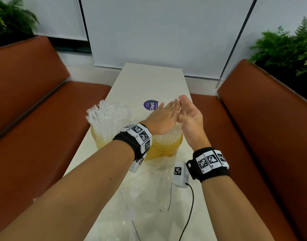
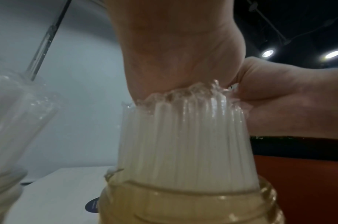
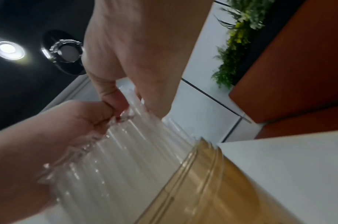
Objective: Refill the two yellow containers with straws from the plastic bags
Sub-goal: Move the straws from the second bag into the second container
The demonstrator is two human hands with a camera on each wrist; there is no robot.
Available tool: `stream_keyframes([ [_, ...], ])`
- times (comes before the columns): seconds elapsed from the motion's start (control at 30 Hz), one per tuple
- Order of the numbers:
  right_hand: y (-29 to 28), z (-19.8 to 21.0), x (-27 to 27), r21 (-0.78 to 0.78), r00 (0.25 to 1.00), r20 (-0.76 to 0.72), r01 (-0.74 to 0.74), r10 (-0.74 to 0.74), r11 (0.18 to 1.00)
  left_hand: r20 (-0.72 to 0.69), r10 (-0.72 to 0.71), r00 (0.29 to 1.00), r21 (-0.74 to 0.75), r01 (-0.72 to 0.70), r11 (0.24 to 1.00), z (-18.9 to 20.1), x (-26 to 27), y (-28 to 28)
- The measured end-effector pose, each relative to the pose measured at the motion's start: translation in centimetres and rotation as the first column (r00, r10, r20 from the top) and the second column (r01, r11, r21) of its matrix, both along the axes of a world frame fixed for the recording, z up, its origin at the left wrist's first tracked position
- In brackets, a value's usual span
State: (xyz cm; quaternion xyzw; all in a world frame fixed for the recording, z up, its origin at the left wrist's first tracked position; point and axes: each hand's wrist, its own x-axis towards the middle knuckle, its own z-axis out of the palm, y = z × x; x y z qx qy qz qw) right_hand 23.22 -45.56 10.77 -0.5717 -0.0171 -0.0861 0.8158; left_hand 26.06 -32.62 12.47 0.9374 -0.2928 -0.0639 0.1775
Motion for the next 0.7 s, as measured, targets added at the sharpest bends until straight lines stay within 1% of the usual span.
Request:
stream_keyframes([
  [0.07,0.0,0.6,-0.2,-0.093,0.998,0.064,0.026,-0.020,0.995,-0.034,-0.022,0.999,0.030,0.023,0.999,0.7,-0.3,0.0],
  [0.13,0.2,1.5,-0.4,-0.214,0.990,0.137,0.074,-0.044,0.974,-0.079,-0.039,0.996,-0.068,0.033,0.997,1.5,-0.5,0.2],
  [0.17,0.4,1.8,-0.3,-0.332,0.980,0.186,0.125,-0.065,0.935,-0.030,-0.032,0.999,-0.140,0.027,0.990,1.6,-0.4,0.4],
  [0.2,0.7,2.0,-0.1,-0.497,0.971,0.230,0.180,-0.071,0.849,0.069,0.004,0.998,-0.188,0.009,0.982,1.5,-0.1,0.7],
  [0.23,0.8,2.0,0.4,-0.681,0.967,0.251,0.210,-0.045,0.702,0.156,0.062,0.986,-0.196,-0.031,0.980,1.2,0.2,1.1],
  [0.27,1.1,2.0,0.7,-0.851,0.972,0.234,0.204,0.001,0.484,0.193,0.118,0.974,-0.175,-0.085,0.981,0.8,0.4,1.6],
  [0.3,1.4,1.6,1.0,-0.949,0.979,0.201,0.184,0.043,0.256,0.188,0.156,0.970,-0.126,-0.133,0.983,0.2,0.5,2.0],
  [0.33,1.6,1.2,1.1,-0.987,0.986,0.149,0.144,0.079,0.065,0.169,0.171,0.971,-0.066,-0.162,0.985,-0.3,0.2,2.3],
  [0.37,1.9,0.6,1.0,-0.995,0.992,0.091,0.095,0.090,-0.036,0.140,0.174,0.975,-0.028,-0.171,0.985,-1.1,-0.1,2.4],
  [0.4,2.1,0.1,0.9,-0.997,0.996,0.037,0.042,0.075,-0.061,0.114,0.169,0.979,-0.017,-0.168,0.986,-1.8,-0.4,2.5],
  [0.43,2.1,-0.3,0.8,-0.998,0.998,0.003,0.007,0.066,-0.064,0.087,0.168,0.982,-0.026,-0.166,0.986,-2.4,-0.6,2.6],
  [0.5,2.3,-0.2,0.7,-0.997,0.996,0.022,0.028,0.082,-0.066,0.055,0.161,0.985,-0.058,-0.158,0.986,-2.5,-0.5,2.6],
  [0.53,2.2,0.1,0.9,-0.998,0.995,0.046,0.049,0.084,-0.035,0.041,0.160,0.986,-0.069,-0.157,0.985,-2.2,-0.2,2.6],
  [0.6,2.0,0.8,1.3,-0.992,0.993,0.108,0.103,0.057,0.079,0.065,0.169,0.983,-0.095,-0.163,0.982,-1.6,0.1,2.6],
  [0.63,2.0,0.9,1.4,-0.985,0.986,0.153,0.146,0.070,0.092,0.090,0.176,0.980,-0.120,-0.164,0.979,-1.6,0.3,2.6],
  [0.67,2.2,0.8,1.3,-0.986,0.982,0.162,0.157,0.095,0.062,0.099,0.174,0.980,-0.136,-0.160,0.978,-1.8,0.3,2.6],
  [0.7,2.3,0.4,1.2,-0.990,0.982,0.141,0.140,0.125,0.013,0.083,0.162,0.983,-0.136,-0.150,0.979,-2.1,0.2,2.7],
])
